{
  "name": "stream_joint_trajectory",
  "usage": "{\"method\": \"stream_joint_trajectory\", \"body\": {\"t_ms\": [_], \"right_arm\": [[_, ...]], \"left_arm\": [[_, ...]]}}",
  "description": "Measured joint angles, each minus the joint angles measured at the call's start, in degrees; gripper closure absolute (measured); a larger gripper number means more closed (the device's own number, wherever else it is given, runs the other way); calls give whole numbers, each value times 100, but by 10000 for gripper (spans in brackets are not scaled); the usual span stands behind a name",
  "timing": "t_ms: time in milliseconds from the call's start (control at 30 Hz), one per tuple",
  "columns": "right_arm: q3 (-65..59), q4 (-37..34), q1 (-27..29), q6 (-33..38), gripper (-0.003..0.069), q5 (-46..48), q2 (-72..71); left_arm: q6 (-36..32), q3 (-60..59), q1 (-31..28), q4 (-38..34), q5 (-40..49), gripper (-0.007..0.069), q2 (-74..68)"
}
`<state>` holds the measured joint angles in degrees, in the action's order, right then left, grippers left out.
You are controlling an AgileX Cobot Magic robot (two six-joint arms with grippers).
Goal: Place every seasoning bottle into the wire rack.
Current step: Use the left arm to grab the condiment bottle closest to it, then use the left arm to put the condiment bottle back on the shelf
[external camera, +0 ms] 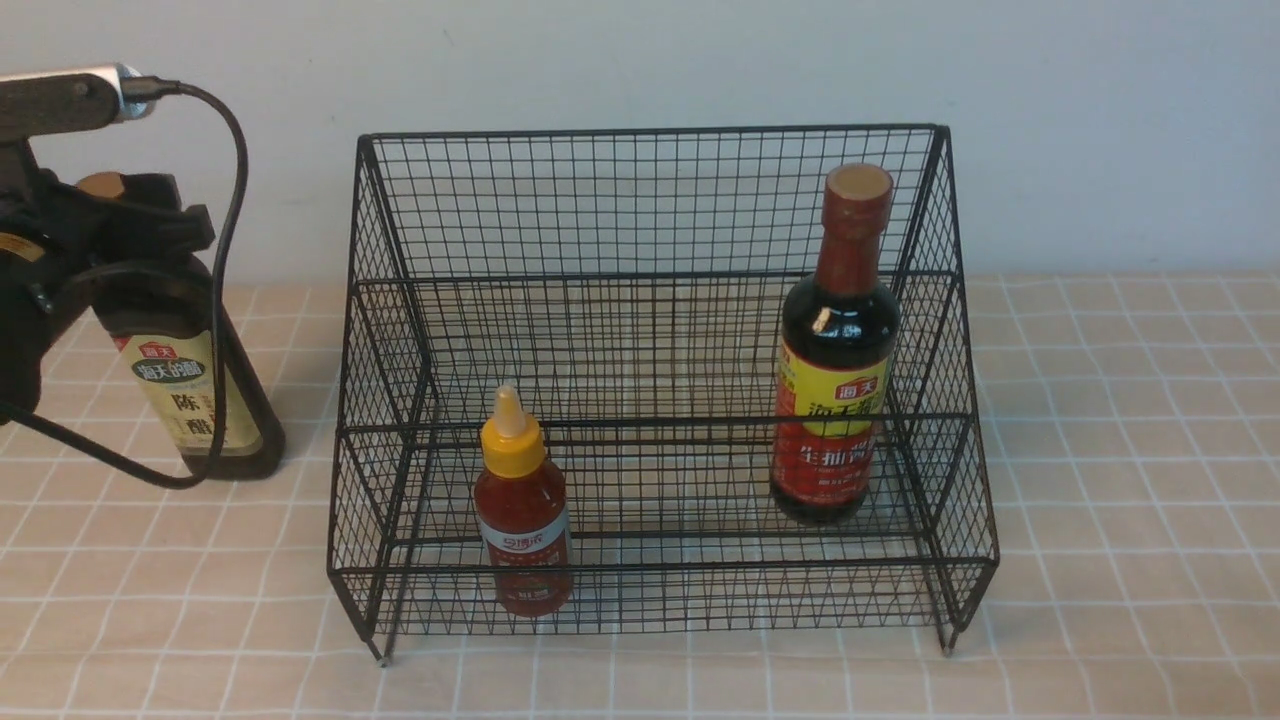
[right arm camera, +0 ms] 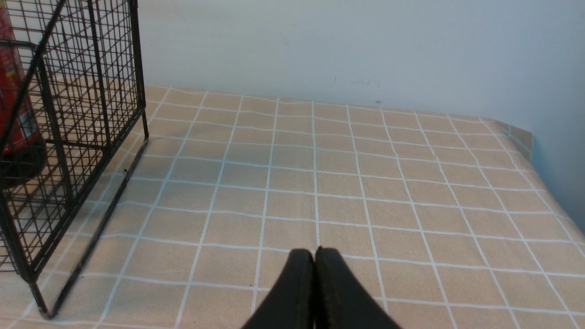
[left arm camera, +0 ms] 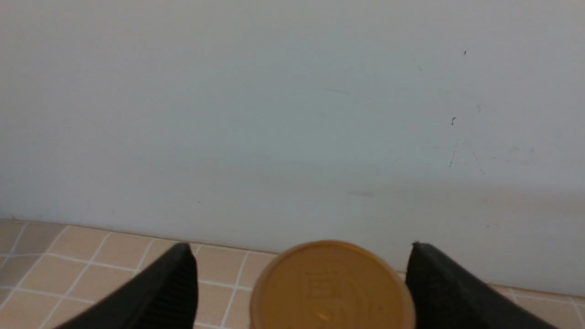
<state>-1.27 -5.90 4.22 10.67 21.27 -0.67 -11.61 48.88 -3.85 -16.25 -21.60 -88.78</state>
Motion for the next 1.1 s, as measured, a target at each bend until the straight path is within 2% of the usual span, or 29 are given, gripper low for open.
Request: {"method": "stream_joint_trajectory", "body": {"t_ms": [133,200,233,300,433,700,967,1100], "right_arm": [[0,0,0,0,671,0,0],[0,0,0,0,671,0,0],[0,0,0,0,671,0,0],[0,0,0,0,671,0,0],[0,0,0,0,671,0,0],[0,0,0,0,671,0,0],[0,0,0,0,671,0,0],[0,0,0,1,671,0,0]], "left_arm": [[0,4,0,0,0,130,-55],[0,4,0,0,0,206,-88],[0,4,0,0,0,215,-89],[46,17,5,2,-24,321,-123],[60,28,12,15,2,317,-99],[20,38,12,396,653,320,701],[20,953,21,468,1483,320,1817],[7,1448,368,491,1736,320,2077]]}}
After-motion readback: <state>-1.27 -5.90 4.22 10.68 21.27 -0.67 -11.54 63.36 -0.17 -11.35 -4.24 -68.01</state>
